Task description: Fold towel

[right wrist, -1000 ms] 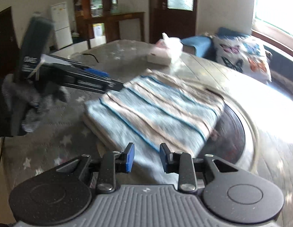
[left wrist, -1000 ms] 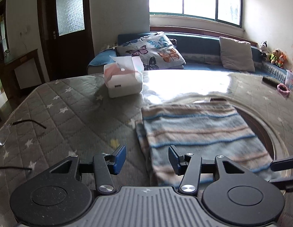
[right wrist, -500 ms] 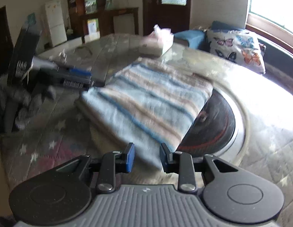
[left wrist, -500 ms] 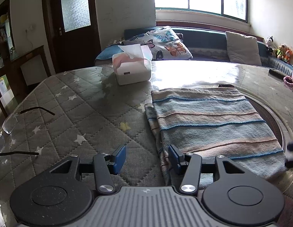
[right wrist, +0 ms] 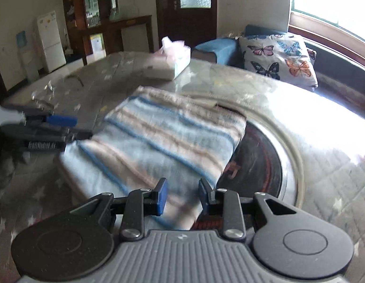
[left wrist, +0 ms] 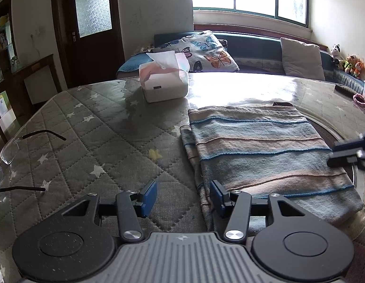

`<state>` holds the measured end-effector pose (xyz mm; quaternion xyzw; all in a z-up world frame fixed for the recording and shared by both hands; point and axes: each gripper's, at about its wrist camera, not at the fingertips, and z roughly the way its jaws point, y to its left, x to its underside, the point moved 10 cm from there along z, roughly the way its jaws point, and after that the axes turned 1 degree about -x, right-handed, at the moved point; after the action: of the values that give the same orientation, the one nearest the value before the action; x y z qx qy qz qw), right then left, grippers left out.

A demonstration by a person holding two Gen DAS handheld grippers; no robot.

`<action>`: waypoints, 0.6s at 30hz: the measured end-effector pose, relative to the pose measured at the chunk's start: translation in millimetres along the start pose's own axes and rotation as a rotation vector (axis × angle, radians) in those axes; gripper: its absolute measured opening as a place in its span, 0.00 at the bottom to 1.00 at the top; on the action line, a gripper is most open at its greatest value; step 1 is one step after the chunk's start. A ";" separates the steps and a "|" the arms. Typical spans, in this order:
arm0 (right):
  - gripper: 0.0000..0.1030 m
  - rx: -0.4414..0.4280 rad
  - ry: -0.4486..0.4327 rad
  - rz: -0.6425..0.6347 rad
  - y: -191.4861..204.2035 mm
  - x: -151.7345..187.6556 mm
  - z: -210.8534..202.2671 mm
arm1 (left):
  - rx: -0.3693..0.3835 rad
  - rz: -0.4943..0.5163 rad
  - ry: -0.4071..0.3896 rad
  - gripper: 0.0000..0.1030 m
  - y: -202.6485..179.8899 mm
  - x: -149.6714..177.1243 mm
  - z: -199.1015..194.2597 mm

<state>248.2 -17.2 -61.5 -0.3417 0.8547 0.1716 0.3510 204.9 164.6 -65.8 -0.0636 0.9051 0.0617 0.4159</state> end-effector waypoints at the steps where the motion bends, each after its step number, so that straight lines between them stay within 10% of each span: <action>1: 0.28 0.003 -0.002 0.002 -1.9 -3.2 4.3 | 0.000 0.000 0.000 0.52 0.3 0.0 0.4; 18: 0.26 0.066 -0.003 0.076 -45.2 -39.5 56.8 | 0.012 -0.007 0.011 0.52 3.1 1.0 2.0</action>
<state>328.0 -0.6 -75.1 -0.2969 0.8718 0.1570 0.3565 205.3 167.9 -67.6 -0.0646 0.9074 0.0546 0.4116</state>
